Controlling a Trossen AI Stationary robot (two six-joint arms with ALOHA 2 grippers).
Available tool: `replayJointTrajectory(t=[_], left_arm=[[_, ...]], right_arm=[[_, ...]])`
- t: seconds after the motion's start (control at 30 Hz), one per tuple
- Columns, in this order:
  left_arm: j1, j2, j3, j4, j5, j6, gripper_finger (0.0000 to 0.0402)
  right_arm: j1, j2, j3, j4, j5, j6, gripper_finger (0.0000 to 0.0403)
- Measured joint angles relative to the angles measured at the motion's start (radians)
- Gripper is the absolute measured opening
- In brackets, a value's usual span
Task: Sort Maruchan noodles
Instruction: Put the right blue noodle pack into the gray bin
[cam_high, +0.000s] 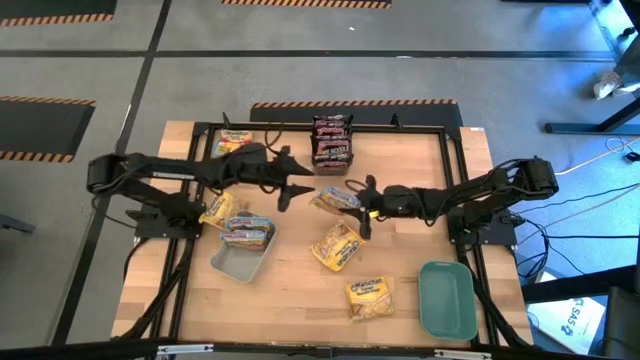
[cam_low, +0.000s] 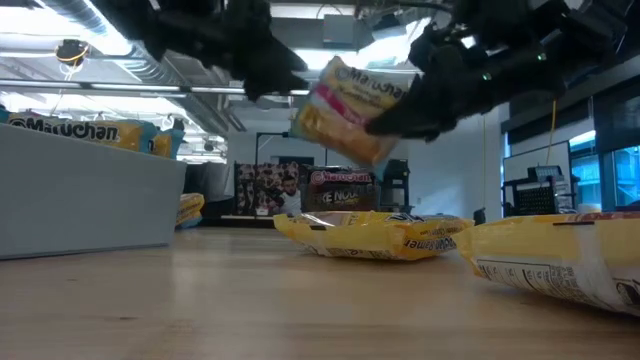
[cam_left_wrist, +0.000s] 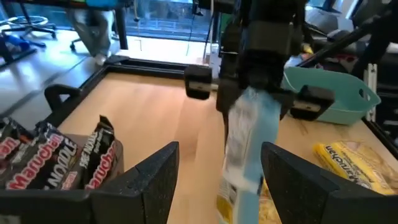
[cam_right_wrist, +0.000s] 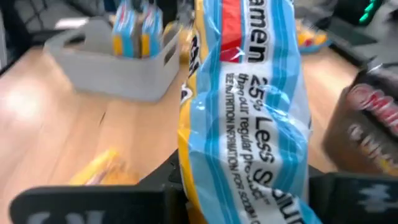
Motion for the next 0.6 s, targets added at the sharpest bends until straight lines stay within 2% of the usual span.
replayJointTrajectory(t=[0.13,0.23,0.3,0.6], left_arm=[[-0.011,-0.016,0.117,-0.202,0.016,0.069,0.0220],[-0.039,0.037,0.220,-0.317,-0.036,0.119,0.0220],[-0.049,0.077,0.272,-0.414,-0.036,0.135,0.0220],[-0.078,0.205,0.425,-0.566,-0.010,0.188,0.0229]], right_arm=[[-0.007,0.000,0.085,-0.170,-0.040,-0.002,0.0090],[-0.008,0.022,0.157,-0.266,-0.040,-0.034,0.0090],[-0.014,0.029,0.197,-0.328,-0.042,-0.049,0.0092],[-0.035,0.135,0.344,-0.461,-0.092,-0.053,0.0093]])
